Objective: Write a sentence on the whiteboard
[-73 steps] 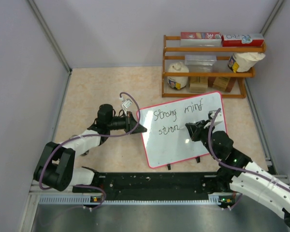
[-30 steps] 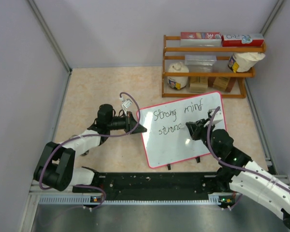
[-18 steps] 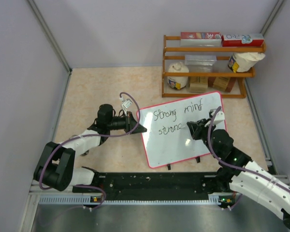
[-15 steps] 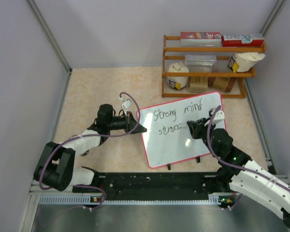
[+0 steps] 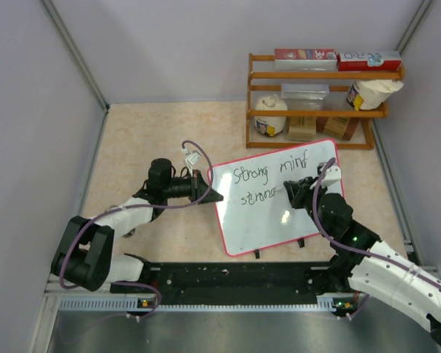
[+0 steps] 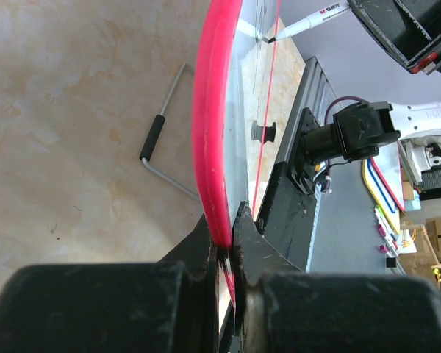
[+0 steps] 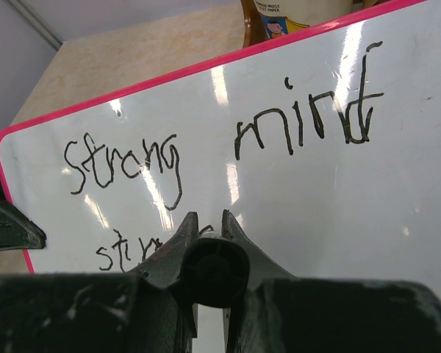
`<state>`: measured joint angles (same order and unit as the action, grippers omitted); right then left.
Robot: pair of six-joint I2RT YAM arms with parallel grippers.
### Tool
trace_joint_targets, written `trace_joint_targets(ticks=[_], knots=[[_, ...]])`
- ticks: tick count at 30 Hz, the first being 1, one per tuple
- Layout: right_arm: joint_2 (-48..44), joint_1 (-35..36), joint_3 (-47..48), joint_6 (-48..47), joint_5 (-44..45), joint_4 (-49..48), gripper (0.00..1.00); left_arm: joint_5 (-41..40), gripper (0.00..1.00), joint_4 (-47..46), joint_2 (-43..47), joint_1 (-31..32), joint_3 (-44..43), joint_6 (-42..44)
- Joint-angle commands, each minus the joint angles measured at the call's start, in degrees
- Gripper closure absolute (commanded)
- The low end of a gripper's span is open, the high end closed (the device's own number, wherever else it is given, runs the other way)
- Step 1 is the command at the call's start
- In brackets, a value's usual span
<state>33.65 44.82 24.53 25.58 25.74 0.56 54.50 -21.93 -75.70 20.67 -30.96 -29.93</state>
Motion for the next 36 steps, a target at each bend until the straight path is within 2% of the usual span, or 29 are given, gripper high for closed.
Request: trace_joint_targets(ticks=[1,36], knots=[[0.4,-0.8,1.7,-1.5,1.2,0.9,1.00,-6.6,1.00,3.0,-0.1,0.6,2.0,11.6],[-6.1,-0.8,-4.0,0.7,-4.9,11.6,1.00,-7.0,1.00,3.3,-0.1,0.7,2.1,11.8]])
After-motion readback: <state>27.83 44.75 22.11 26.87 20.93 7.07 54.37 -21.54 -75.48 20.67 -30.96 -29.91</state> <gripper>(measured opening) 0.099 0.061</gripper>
